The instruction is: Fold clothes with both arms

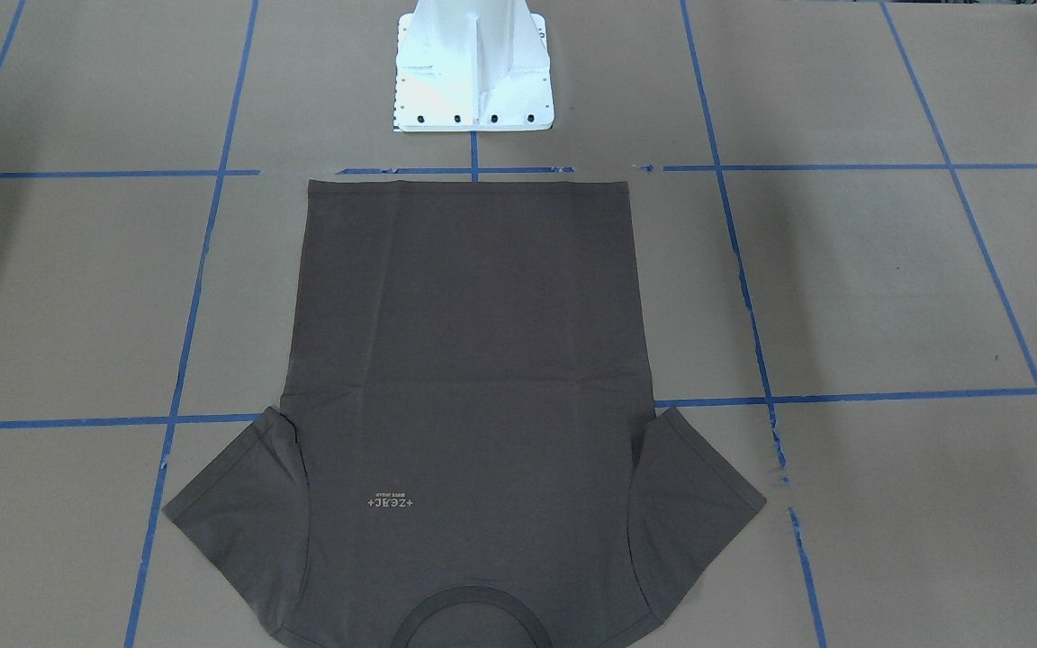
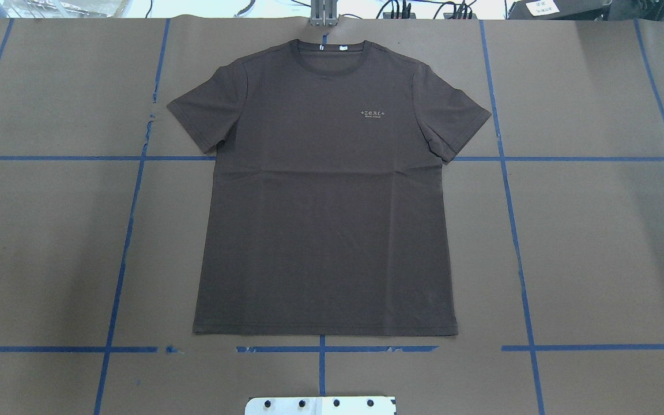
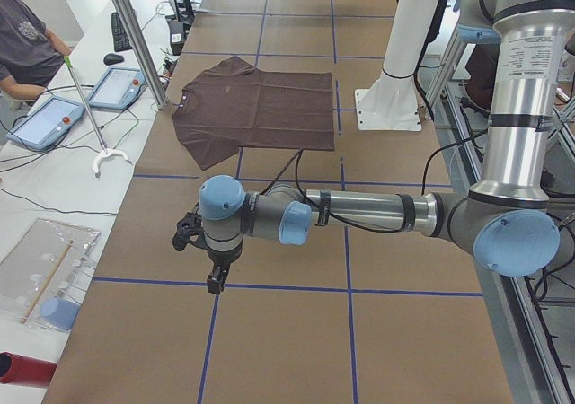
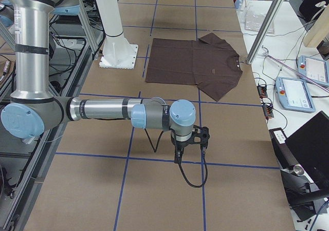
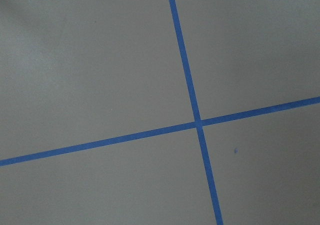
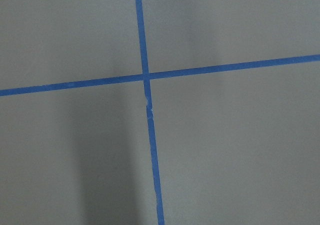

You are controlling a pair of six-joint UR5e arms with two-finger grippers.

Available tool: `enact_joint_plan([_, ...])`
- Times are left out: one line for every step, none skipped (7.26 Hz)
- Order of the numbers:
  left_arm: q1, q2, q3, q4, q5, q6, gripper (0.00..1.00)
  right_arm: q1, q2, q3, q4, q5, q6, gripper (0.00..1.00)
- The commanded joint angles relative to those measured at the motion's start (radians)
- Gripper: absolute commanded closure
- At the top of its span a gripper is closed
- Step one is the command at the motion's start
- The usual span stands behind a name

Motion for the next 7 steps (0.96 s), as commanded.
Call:
enact_joint_plan([0.000,0.000,-0.001,0.000,-0.003,0.002,0.00,-0.002,0.000,0.002,0.002,0.004,0.001,0.00])
enact_joint_plan([0.000,-0.001,-0.001,-0.001,-0.007,0.002,0.00,-0.002,0.007,0.001,0.002,0.018,0.018,0.00])
enact_joint_plan([0.002,-0.020,-0.020,0.000,-0.010,0.000,0.00,-0.015,0.020,0.001,0.007,0.023,0.018,0.00])
enact_joint_plan([0.005,-0.055,-0.039,-0.017,-0.012,0.002,0.00,-0.055,0.023,-0.005,0.084,0.024,0.021,0.00])
enact_joint_plan([0.014,-0.064,-0.036,-0.106,-0.010,0.000,0.00,-0.087,0.052,-0.039,0.203,0.027,0.038,0.00])
enact_joint_plan([0.020,-0.052,-0.034,-0.209,-0.010,-0.005,0.00,-0.113,0.134,-0.086,0.252,0.032,0.162,0.00])
enact_joint_plan([0.046,-0.051,-0.034,-0.222,-0.010,-0.008,0.00,-0.264,0.174,-0.122,0.364,0.015,0.205,0.00])
